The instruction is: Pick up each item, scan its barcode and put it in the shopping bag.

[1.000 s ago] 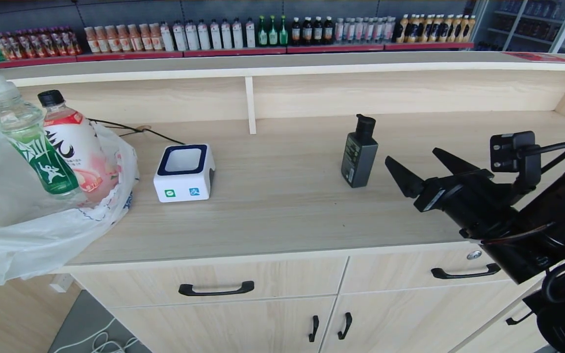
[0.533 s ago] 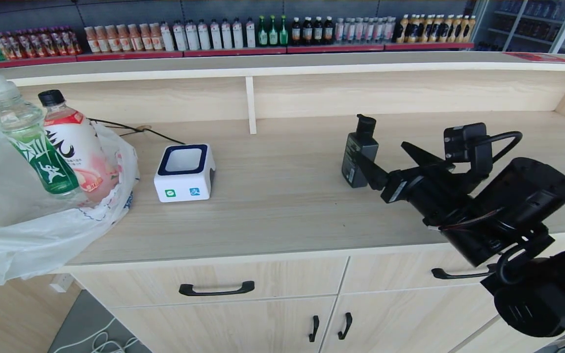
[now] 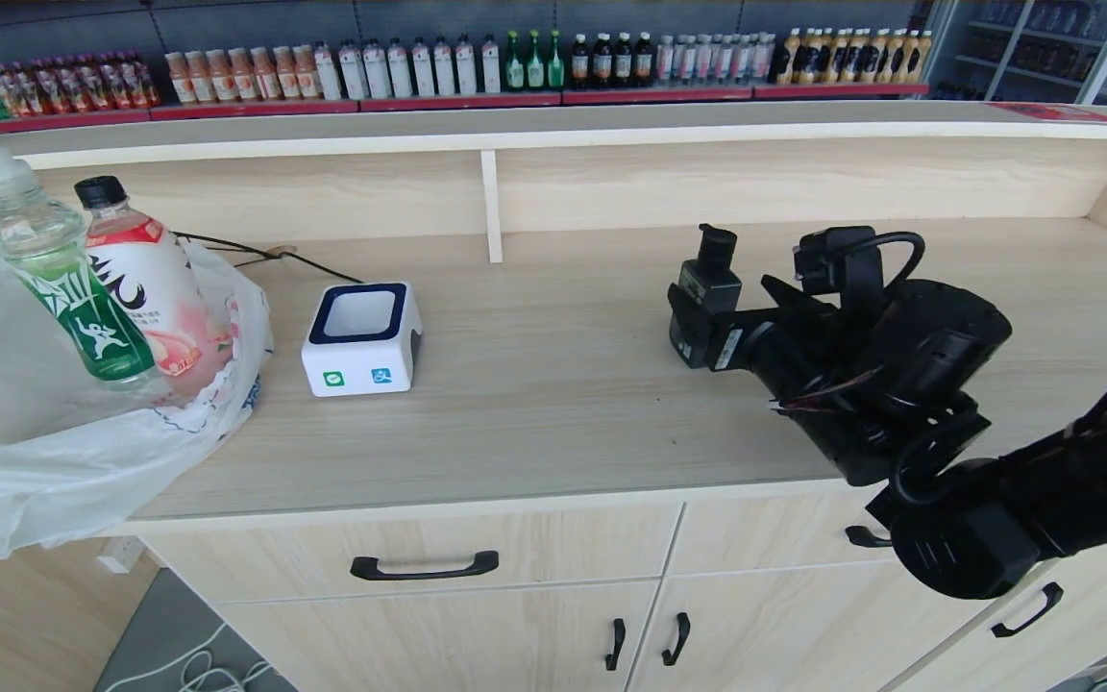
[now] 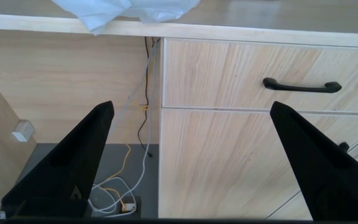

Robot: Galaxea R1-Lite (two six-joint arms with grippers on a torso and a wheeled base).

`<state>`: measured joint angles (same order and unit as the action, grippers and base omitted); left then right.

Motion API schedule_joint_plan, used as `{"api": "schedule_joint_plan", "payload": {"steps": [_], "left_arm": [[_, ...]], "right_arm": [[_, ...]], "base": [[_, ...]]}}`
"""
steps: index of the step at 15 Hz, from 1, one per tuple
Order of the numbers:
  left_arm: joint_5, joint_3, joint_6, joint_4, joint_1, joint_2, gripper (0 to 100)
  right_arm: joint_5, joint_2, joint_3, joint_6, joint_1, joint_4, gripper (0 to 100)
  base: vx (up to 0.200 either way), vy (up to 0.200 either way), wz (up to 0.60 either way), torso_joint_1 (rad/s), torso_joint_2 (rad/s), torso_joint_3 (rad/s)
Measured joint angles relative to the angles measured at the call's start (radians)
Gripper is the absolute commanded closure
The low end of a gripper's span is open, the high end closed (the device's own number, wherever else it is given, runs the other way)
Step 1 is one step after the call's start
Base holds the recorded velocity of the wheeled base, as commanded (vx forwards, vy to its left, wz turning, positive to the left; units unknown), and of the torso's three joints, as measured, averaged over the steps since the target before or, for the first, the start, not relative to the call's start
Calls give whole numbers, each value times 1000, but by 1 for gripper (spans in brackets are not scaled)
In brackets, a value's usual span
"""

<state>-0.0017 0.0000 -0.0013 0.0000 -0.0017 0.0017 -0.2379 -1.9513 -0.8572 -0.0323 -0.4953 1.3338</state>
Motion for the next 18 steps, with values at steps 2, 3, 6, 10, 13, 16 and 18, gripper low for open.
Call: {"api": "schedule_joint_plan", "payload": {"steps": [2, 3, 6, 10, 13, 16, 18], "left_arm": [[0, 0, 0, 0, 0, 0, 0], [0, 0, 0, 0, 0, 0, 0], [0, 0, 0, 0, 0, 0, 0], [0, 0, 0, 0, 0, 0, 0], [0, 0, 0, 0, 1, 0, 0], [0, 0, 0, 0, 0, 0, 0], [0, 0, 0, 0, 0, 0, 0]], "right_arm": [[-5, -33, -34, 0, 3, 0, 0], [-9, -50, -54, 0, 5, 0, 0], [-13, -94, -101, -2, 2, 0, 0], [-13, -159, -217, -6, 6, -12, 0], [-7, -187, -243, -5, 18, -21, 0], [-3, -199, -245, -3, 33, -20, 0], [-4, -204, -244, -3, 35, -18, 0]], "base": [[0, 0, 0, 0, 0, 0], [0, 0, 0, 0, 0, 0], [0, 0, 0, 0, 0, 0], [0, 0, 0, 0, 0, 0], [0, 0, 0, 0, 0, 0], [0, 0, 0, 0, 0, 0], [0, 0, 0, 0, 0, 0]]}}
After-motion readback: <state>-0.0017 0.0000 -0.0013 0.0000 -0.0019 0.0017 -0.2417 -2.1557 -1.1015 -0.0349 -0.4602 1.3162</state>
